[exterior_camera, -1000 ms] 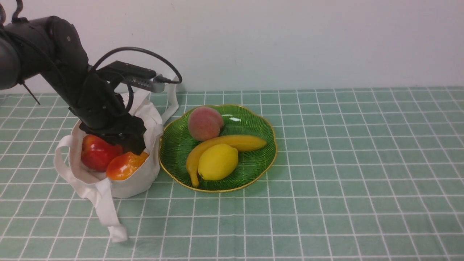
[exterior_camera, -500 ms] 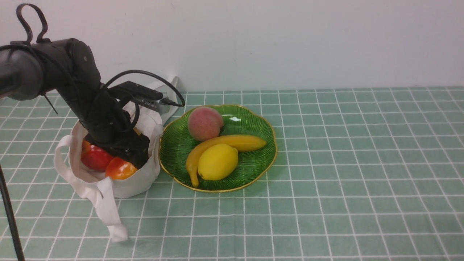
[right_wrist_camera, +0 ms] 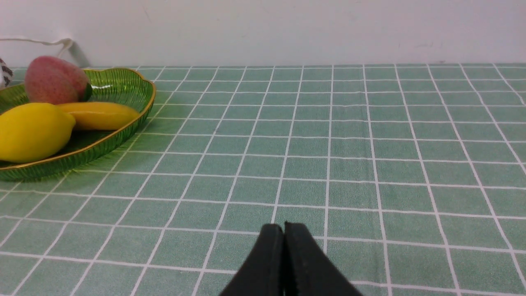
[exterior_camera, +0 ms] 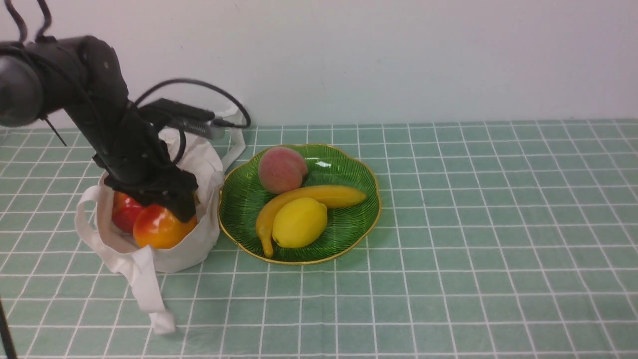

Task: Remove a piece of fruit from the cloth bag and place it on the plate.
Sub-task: Use the left arm to put the pear into the empty plate on the right

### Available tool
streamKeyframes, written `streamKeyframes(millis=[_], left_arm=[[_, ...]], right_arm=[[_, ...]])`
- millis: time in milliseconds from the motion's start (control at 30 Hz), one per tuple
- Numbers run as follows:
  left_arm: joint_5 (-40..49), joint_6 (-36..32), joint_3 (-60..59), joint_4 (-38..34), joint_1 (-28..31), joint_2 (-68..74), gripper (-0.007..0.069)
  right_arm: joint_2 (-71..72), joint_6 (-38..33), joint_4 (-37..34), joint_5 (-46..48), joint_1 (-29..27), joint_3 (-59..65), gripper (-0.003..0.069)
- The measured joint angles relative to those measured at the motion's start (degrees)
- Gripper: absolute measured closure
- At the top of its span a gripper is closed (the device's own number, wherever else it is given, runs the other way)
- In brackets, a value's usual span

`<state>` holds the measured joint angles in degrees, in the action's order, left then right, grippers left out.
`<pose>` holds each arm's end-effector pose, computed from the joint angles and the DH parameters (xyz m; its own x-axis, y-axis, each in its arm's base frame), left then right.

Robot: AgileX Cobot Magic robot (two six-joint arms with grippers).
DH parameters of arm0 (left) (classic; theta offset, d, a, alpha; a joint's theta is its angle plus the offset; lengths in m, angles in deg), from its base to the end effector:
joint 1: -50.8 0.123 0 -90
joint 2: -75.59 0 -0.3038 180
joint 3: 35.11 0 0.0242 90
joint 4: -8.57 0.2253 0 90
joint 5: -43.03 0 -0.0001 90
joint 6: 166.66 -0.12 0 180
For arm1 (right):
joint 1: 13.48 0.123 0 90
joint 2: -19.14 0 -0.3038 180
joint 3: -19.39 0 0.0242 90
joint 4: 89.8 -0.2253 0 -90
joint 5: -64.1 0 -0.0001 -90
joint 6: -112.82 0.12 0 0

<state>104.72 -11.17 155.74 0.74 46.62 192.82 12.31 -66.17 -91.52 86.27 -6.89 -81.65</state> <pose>0.3849 -0.0426 0.2363 -0.8770 0.4172 -0.2385 0.4371 0.8987 -0.0349 0.0350 0.0054 0.1627 -0.3115 0.0097 -0.9502 -0.1114 0.9927 0.0467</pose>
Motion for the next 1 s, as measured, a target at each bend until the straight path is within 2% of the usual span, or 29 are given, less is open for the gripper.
streamKeyframes(millis=[133,300,400,467,667,933,1000], left_arm=[[0.27,0.38,4.21,-1.05,0.00,-5.96,0.0108],[0.35,-0.94,7.44,-11.15,-0.74,-10.10,0.0120],[-1.80,-3.31,7.56,-15.79,-2.67,-10.01,0.0120],[-4.57,-7.69,7.56,-18.05,-5.97,-7.84,0.0122],[-11.69,-10.55,7.56,-16.01,-9.80,0.64,0.0129],[-15.31,-3.42,7.51,-10.20,-9.87,8.12,0.0129],[-15.99,-1.32,7.61,-8.50,-9.94,8.12,0.0106]], right_arm=[[0.00,0.00,0.00,0.00,0.00,0.00,0.0671],[0.00,0.00,0.00,0.00,0.00,0.00,0.0671],[0.00,0.00,0.00,0.00,0.00,0.00,0.0671],[0.00,0.00,0.00,0.00,0.00,0.00,0.0671],[0.00,0.00,0.00,0.00,0.00,0.00,0.0671],[0.00,0.00,0.00,0.00,0.00,0.00,0.0671],[0.00,0.00,0.00,0.00,0.00,0.00,0.0671]])
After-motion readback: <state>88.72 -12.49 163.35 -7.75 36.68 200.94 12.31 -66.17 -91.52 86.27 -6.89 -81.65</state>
